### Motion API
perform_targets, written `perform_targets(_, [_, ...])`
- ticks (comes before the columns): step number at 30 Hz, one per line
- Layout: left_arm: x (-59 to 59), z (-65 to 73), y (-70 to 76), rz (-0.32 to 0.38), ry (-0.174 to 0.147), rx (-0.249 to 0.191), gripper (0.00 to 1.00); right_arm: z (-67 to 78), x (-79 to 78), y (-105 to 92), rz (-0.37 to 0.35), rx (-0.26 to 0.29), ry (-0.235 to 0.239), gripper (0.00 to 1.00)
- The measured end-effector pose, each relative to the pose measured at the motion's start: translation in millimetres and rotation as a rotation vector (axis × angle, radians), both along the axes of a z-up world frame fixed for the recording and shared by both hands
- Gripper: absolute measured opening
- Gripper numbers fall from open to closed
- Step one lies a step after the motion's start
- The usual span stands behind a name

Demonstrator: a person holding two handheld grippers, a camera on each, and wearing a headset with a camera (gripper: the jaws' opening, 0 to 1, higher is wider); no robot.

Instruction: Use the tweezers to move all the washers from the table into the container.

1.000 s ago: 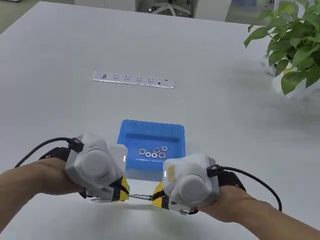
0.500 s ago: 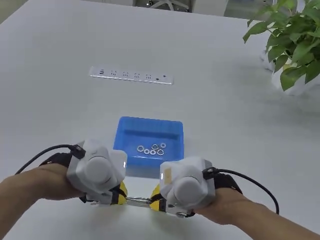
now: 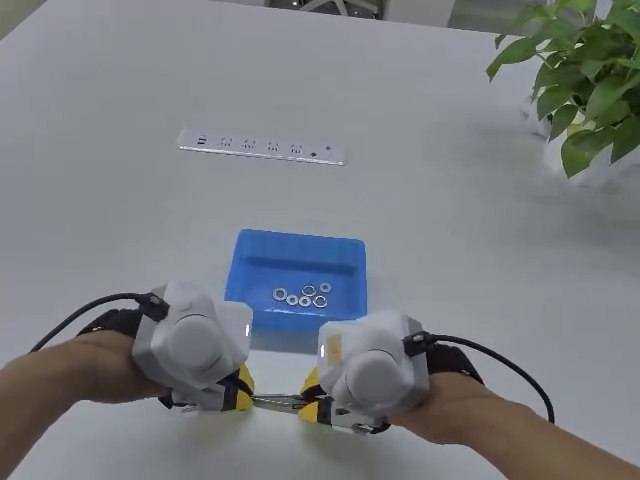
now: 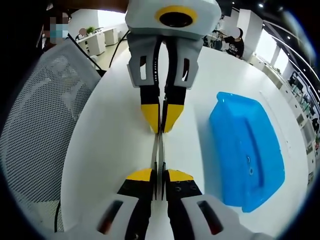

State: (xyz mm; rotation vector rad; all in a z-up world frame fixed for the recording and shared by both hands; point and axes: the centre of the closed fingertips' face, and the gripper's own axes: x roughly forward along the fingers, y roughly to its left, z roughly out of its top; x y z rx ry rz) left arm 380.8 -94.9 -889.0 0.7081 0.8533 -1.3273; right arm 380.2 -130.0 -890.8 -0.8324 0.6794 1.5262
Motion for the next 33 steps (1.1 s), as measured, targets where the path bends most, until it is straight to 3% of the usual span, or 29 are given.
perform_targets(16, [-2.0,0.3,1.0,-0.001,0.005,0.006,0.09,-0.1,0.3,0.1,0.002,-0.006,-0.007,0.13])
perform_targets(23, [-1.1,1.3,4.7,0.006,-0.011,0.022,0.14,0.5,-1.2,-2.8,0.007,-0.021,-0.016,0.18])
perform_targets(27, [1.8,9.5,9.4,0.036,-0.029,0.010,0.15,7.0,-2.4,-7.6,0.004,-0.019,-0.029,0.22])
perform_targets(33, [4.7,26.2,16.9,0.100,-0.052,-0.029,0.19,30.3,8.4,-12.2,-0.091,0.054,-0.040,0.29])
